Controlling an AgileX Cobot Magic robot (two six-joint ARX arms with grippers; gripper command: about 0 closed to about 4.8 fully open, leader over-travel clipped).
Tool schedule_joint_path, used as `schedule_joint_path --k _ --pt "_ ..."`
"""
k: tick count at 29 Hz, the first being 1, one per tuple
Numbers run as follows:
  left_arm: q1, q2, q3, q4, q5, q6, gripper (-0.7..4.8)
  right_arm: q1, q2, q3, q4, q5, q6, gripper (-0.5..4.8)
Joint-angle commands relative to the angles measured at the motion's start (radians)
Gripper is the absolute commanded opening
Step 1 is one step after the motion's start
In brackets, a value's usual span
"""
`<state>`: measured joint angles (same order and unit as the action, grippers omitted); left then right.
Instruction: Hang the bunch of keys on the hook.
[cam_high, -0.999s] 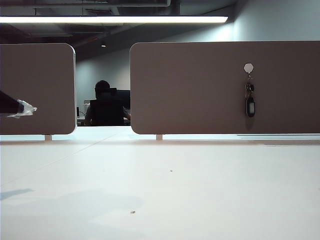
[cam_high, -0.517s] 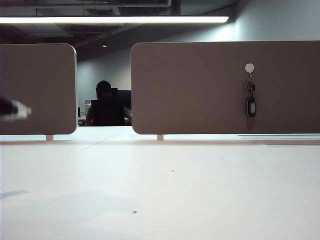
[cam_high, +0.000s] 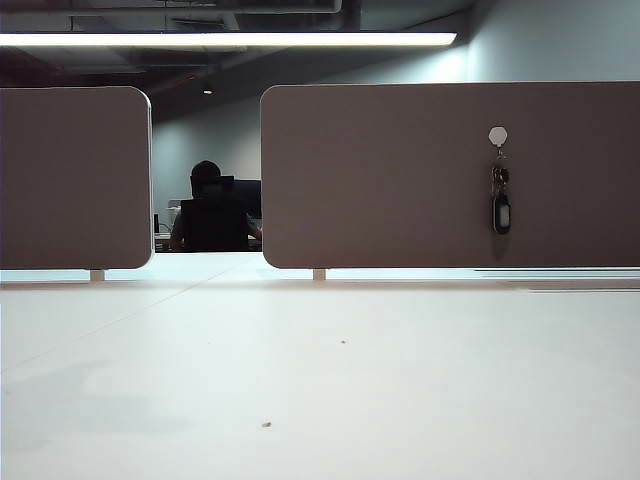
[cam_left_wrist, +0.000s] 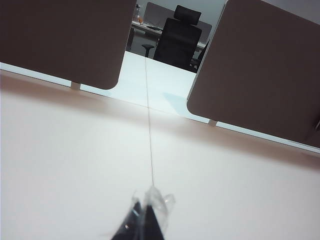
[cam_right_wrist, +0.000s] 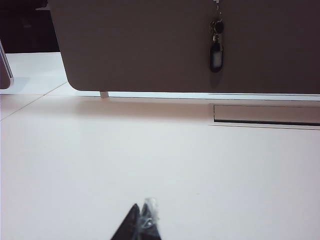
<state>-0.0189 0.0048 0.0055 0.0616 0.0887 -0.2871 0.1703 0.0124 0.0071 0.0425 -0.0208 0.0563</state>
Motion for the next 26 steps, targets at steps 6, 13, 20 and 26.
schedule_joint_path --k 6,13,20,26 --pt "-0.001 0.0 0.003 0.008 0.0 0.043 -0.05 0.001 0.0 -0.004 0.011 -0.007 0.003 -0.05" --pt "-0.001 0.0 0.005 0.046 -0.208 0.167 -0.05 -0.049 -0.011 -0.004 0.008 -0.011 0.003 -0.05" --pt "-0.001 0.0 0.003 0.04 -0.198 0.167 -0.05 -0.176 -0.011 -0.004 0.007 -0.002 0.003 -0.05" --pt "-0.001 0.0 0.003 0.04 -0.198 0.167 -0.05 -0.177 -0.011 -0.004 0.007 -0.001 0.003 -0.05"
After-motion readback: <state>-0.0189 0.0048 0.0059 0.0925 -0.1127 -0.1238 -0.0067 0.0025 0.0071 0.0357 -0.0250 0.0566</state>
